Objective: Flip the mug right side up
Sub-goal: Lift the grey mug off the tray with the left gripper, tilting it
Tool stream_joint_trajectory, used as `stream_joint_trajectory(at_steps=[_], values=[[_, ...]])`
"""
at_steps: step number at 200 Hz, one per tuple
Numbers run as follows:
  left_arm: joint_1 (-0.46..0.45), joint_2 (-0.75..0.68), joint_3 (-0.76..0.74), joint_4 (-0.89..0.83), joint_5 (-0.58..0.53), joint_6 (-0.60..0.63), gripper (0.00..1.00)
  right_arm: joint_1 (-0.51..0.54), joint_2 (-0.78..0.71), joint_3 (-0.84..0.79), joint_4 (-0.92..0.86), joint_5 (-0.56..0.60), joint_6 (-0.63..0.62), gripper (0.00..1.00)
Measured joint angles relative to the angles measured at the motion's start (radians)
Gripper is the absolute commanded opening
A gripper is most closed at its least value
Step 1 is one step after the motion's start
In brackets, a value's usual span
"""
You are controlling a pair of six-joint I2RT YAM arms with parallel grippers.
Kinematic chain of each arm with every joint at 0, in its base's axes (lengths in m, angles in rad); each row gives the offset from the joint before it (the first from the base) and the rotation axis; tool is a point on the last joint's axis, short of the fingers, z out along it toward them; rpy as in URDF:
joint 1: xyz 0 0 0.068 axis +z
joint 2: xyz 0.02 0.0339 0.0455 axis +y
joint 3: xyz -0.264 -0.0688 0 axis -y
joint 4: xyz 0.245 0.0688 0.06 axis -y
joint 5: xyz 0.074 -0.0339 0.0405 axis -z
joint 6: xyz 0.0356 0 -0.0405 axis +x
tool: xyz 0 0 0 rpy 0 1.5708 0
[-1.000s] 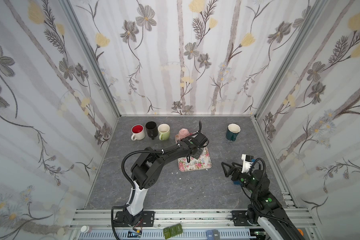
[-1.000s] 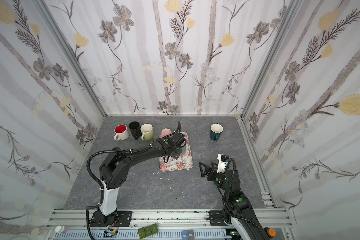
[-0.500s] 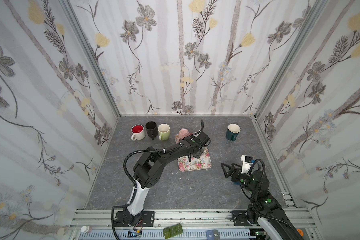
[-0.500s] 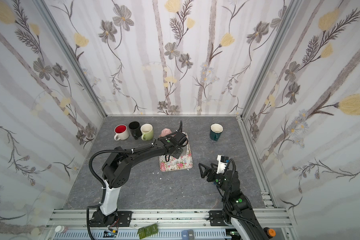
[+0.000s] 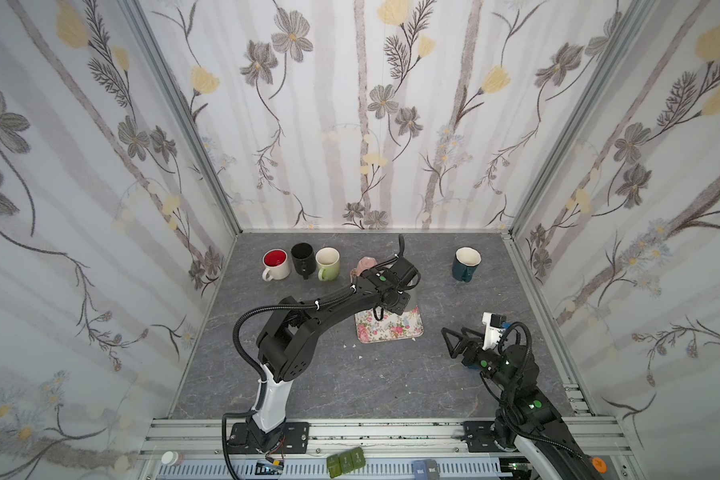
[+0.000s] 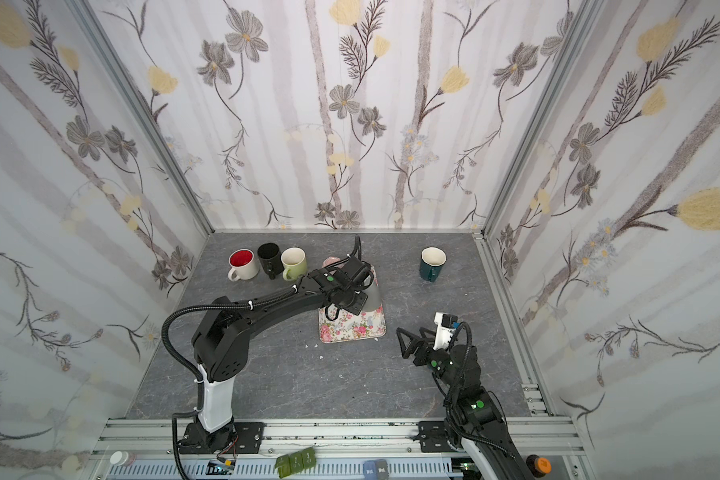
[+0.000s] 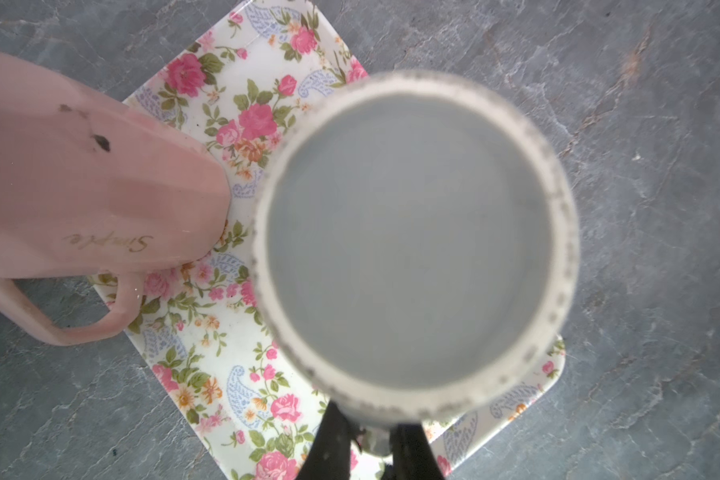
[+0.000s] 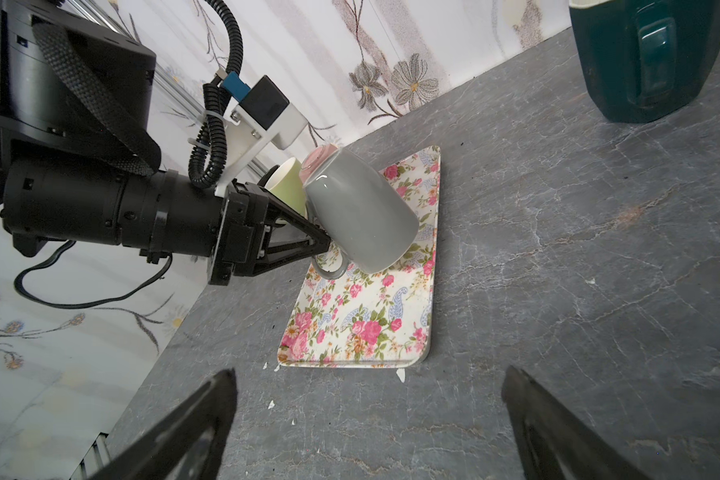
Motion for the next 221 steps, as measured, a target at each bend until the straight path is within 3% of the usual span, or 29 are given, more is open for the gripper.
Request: stream_joint_trajectory(at_steps=[77, 147, 221], values=[[0.022, -0.113, -0.082, 0.089, 0.105, -0.109, 0.0, -0.002, 0.003, -0.005, 0.028, -0.062, 0.027, 1.0], [0.066, -0.348, -0.342, 0.276, 0.135, -0.23, 0.0, -0.005, 0.021, 0.025, 0.037, -0.058, 0.045, 1.0], [0.117, -0.457, -0.481, 0.419, 0.192, -0.266, 0.0, -0.005, 0.125, 0.09, 0.095, -0.123, 0.092, 1.0]])
